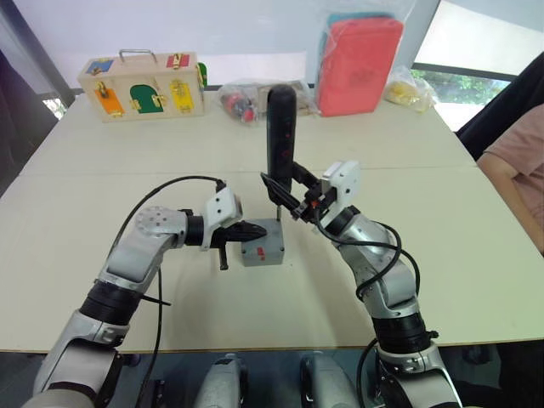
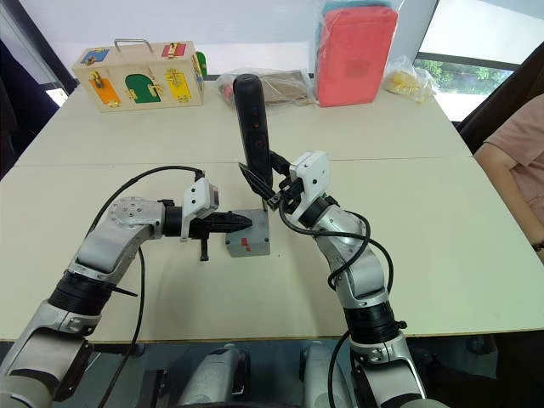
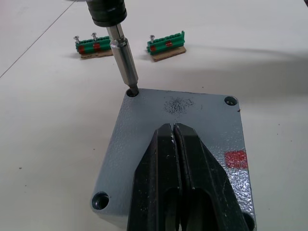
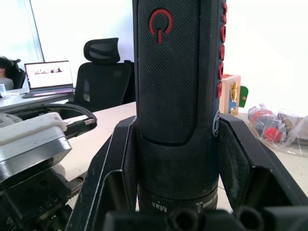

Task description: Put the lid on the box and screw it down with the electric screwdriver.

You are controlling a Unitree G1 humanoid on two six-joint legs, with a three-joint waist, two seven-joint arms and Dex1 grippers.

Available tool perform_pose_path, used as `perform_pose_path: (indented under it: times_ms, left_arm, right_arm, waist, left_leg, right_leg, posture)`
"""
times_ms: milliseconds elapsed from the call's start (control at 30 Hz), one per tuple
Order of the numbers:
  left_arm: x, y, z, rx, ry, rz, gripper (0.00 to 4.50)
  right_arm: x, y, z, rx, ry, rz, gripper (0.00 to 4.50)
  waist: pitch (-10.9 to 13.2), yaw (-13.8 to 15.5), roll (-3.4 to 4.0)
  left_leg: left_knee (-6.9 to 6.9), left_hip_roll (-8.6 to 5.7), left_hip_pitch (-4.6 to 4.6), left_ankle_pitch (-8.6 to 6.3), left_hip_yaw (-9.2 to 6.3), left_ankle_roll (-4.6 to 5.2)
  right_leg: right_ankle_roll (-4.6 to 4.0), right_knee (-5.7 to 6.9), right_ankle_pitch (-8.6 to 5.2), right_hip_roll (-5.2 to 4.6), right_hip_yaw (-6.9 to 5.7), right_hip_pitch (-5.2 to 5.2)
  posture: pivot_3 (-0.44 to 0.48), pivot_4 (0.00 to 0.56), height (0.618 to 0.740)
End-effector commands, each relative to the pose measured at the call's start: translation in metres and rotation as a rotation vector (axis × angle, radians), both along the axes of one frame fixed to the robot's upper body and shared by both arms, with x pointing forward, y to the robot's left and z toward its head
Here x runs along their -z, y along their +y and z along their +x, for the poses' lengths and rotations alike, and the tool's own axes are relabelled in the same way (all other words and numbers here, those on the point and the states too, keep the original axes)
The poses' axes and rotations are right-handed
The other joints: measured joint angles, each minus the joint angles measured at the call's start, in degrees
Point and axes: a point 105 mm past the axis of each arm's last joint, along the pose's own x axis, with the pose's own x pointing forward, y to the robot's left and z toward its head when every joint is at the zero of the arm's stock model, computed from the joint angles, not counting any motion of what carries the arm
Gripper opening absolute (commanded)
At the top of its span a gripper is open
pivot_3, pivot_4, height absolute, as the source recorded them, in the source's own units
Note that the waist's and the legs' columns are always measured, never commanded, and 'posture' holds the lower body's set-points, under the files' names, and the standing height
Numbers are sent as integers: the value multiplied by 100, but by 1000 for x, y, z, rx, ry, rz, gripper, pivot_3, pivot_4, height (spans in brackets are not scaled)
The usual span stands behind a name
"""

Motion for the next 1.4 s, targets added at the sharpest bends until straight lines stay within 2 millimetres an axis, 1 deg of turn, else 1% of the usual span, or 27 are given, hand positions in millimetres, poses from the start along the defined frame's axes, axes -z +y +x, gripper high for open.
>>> perform_pose_path:
  times_ms: [33,400,733,933,1000,1067,1133,1400]
  left_arm:
    - [11,-1,-1,-3,32,29,0]
    - [11,-4,-2,-4,32,26,0]
    - [12,-3,-1,-3,38,34,0]
    - [12,-2,0,-2,37,39,0]
    - [12,-2,0,-1,36,40,0]
    - [11,-3,-1,0,35,41,0]
    - [11,-4,-1,1,35,41,0]
    - [12,-5,-1,4,41,45,0]
  right_arm:
    - [-12,5,-3,-20,-54,18,1797]
    - [-16,4,-3,-25,-74,20,1797]
    - [-23,1,-1,-11,-94,50,1797]
    - [-23,2,-1,-11,-96,45,1797]
    - [-16,3,-2,-24,-75,18,1797]
    - [1,4,-3,-38,-24,-23,1797]
    - [11,3,-3,-36,12,-45,1797]
    - [43,-2,-1,-15,164,-99,1797]
  waist:
    - [0,0,0]
    - [-1,2,0]
    - [-1,2,0]
    - [-1,2,0]
    - [-1,2,0]
    - [-1,2,0]
    - [-3,3,-1]
    - [-54,3,-1]
  left_leg:
    - [0,0,0,0,0,0]
    - [0,0,0,0,0,0]
    - [0,0,0,0,0,0]
    - [0,0,0,0,0,0]
    - [0,0,0,0,0,0]
    - [0,0,0,0,0,0]
    - [0,0,1,0,0,0]
    - [0,0,15,0,-1,0]
  right_leg:
    - [0,0,0,0,0,0]
    - [0,0,0,0,0,1]
    - [0,0,0,0,0,1]
    - [0,0,0,0,0,1]
    - [0,0,0,0,0,1]
    - [0,0,0,0,0,1]
    - [0,0,0,0,0,1]
    - [0,-2,0,0,0,21]
  posture:
    - [0,150,730]
    - [0,150,730]
    - [0,150,730]
    - [0,150,730]
    - [0,150,730]
    - [0,150,730]
    - [0,150,730]
    - [0,150,730]
